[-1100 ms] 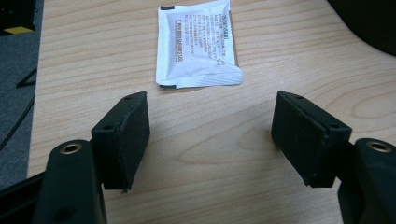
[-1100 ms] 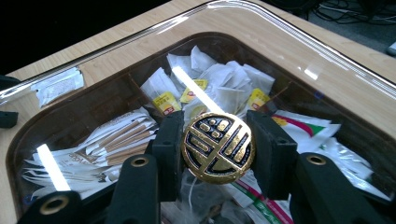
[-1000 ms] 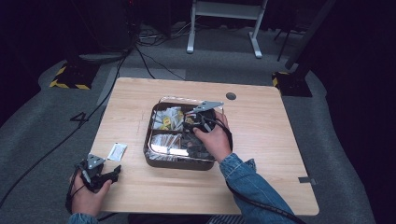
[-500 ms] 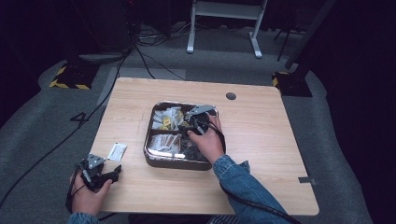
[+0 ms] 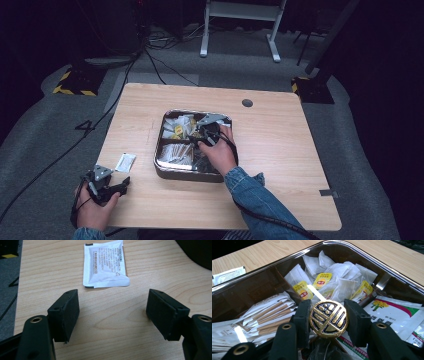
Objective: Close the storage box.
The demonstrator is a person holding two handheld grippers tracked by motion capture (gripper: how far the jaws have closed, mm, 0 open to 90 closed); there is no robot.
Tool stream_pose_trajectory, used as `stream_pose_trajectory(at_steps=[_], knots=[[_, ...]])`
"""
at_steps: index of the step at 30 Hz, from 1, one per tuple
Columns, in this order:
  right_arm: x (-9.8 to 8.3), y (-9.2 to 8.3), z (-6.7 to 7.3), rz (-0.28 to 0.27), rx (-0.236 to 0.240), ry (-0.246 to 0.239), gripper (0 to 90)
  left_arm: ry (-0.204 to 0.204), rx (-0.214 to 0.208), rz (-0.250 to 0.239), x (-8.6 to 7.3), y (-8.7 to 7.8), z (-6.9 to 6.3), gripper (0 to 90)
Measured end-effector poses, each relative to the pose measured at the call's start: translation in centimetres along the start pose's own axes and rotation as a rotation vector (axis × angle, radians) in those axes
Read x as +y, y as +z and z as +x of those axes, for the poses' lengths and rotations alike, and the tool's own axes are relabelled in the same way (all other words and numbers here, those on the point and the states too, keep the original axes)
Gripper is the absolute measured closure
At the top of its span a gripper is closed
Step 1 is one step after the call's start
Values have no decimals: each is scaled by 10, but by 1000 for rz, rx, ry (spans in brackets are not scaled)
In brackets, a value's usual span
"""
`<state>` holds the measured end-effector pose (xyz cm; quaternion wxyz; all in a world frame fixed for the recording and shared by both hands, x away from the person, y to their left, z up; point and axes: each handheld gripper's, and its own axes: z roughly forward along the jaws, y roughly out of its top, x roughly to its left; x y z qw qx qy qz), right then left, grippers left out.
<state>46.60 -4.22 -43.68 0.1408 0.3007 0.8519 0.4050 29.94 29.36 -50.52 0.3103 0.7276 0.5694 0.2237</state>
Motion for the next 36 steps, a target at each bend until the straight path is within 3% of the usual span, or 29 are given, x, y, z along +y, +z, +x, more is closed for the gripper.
stream_pose_trajectory(at_steps=[14,22,36], knots=[[1,1,2,24,-10,-11,592,0,0,0,0,0,0,273],[1,3,4,27,-26,-57,591,0,0,0,0,0,0,273],[0,4,2,30,-17,-55,588,0,1,0,0,0,0,272]])
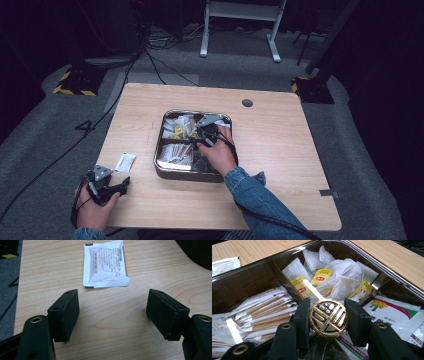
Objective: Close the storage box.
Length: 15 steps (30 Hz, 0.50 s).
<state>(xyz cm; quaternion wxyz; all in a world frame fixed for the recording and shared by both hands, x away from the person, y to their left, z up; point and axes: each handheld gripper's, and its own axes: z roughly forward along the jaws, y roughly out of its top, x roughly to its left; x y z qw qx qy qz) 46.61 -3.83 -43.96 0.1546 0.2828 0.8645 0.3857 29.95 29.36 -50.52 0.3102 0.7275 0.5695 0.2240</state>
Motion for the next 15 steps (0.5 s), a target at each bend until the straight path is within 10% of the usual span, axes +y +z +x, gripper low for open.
stream_pose_trajectory(at_steps=[15], knots=[[8,-31,-5,-64,0,7,445,0,0,0,0,0,0,271]])
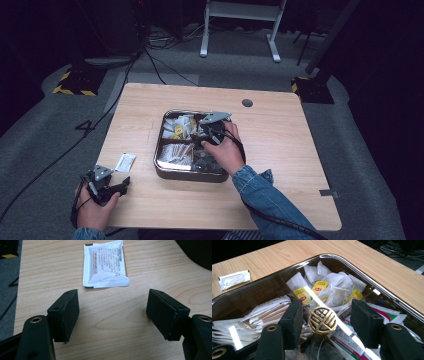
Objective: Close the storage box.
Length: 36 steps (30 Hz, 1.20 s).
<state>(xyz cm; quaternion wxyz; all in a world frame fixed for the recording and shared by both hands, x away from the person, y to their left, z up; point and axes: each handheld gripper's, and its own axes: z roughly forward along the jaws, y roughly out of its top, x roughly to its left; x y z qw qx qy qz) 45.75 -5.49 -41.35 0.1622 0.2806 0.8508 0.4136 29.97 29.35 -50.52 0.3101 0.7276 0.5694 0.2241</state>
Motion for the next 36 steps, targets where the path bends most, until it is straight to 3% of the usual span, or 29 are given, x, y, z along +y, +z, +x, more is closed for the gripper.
stream_pose_trajectory(at_steps=[14,25,36], knots=[[-6,-52,-12,-53,12,22,421,3,-1,3,1,1,0,266],[-30,-89,-41,-76,-2,95,416,4,-1,2,1,1,0,266],[-58,-118,-64,-59,-40,131,410,4,-1,2,1,1,0,266]])
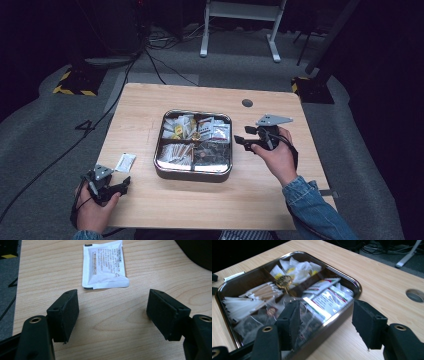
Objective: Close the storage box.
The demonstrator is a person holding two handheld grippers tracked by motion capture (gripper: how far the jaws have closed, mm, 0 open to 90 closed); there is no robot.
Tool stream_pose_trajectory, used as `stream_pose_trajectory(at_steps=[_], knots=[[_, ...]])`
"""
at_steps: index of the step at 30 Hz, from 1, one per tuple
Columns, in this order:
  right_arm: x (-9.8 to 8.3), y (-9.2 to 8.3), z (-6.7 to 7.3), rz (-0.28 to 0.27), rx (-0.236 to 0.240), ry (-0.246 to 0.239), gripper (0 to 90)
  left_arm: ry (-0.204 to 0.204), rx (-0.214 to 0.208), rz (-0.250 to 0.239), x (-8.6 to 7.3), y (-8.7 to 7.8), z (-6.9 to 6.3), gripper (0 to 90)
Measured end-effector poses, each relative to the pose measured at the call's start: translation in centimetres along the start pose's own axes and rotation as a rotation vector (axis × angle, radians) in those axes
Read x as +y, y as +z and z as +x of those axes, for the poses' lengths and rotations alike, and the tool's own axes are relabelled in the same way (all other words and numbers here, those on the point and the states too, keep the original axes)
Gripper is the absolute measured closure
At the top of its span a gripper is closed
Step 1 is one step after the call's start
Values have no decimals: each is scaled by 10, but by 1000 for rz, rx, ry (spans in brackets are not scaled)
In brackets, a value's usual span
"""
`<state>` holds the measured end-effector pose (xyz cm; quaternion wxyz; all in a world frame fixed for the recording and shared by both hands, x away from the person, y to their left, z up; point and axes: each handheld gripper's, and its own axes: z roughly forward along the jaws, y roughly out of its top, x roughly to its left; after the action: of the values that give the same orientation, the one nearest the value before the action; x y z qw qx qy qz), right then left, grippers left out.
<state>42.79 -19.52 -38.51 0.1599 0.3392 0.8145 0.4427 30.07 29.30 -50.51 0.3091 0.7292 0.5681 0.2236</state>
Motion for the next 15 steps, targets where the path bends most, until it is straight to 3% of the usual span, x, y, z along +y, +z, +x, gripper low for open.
stream_pose_trajectory(at_steps=[8,15], knots=[[-25,-14,-16,15,-18,63,409,3,1,0,0,0,0,264],[-45,-25,-25,35,-45,78,398,4,1,1,0,0,0,264]])
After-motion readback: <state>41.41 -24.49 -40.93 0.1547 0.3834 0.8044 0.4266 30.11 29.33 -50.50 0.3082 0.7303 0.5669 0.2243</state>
